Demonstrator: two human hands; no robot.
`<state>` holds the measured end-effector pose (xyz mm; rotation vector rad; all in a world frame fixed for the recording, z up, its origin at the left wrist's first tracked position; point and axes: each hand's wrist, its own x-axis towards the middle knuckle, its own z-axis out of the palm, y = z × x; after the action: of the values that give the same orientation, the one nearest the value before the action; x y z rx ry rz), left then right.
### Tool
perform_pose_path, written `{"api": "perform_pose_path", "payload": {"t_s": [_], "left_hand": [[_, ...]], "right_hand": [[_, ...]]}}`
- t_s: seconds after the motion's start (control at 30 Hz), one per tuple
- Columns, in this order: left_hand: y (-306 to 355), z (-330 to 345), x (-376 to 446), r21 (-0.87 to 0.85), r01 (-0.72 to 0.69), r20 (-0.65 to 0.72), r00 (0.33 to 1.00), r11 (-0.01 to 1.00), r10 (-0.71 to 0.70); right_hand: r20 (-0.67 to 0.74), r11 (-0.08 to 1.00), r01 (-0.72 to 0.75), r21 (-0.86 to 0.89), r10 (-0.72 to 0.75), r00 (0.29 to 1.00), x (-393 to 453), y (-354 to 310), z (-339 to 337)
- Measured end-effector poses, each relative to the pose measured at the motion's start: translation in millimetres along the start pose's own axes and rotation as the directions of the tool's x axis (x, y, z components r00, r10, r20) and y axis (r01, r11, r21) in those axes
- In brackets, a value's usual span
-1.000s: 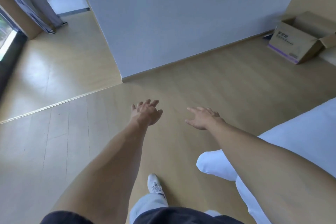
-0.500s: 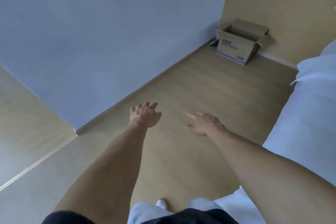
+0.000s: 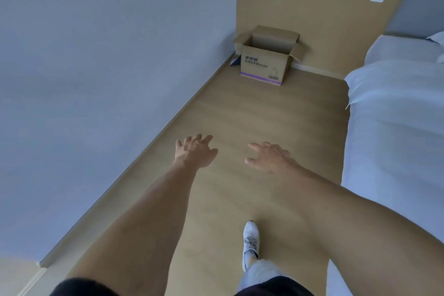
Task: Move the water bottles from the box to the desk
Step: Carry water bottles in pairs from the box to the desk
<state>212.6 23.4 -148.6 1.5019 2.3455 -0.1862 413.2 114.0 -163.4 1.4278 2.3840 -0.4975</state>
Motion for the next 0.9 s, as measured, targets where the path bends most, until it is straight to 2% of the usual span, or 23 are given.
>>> {"api": "perform_pose_path", "payload": {"t_s": [0.13, 0.37, 0.67, 0.9], "left_hand": [[21.0, -33.0, 88.6, 0.006, 0.018, 0.006, 1.000, 1.000, -0.018], [77.0, -89.5, 214.3, -0.041, -0.051, -0.018, 0.999, 0.998, 0.050], [104.8, -124.5, 371.5, -0.030, -0.103, 0.013, 0.995, 0.994, 0.103], [117.2, -172.9, 541.6, -0.034, -0.176, -0.001, 0.984, 0.984, 0.176]], "right_hand": [[0.025, 0.999, -0.010, 0.031, 0.009, 1.000, 75.4, 25.2, -37.2], [0.044, 0.996, -0.078, 0.042, 0.076, 0.996, 191.1, 75.1, -114.4], [0.033, 0.990, -0.130, 0.057, 0.128, 0.991, 322.7, 108.9, -165.7], [0.011, 0.983, -0.176, 0.046, 0.176, 0.984, 453.4, 123.7, -237.9]]}}
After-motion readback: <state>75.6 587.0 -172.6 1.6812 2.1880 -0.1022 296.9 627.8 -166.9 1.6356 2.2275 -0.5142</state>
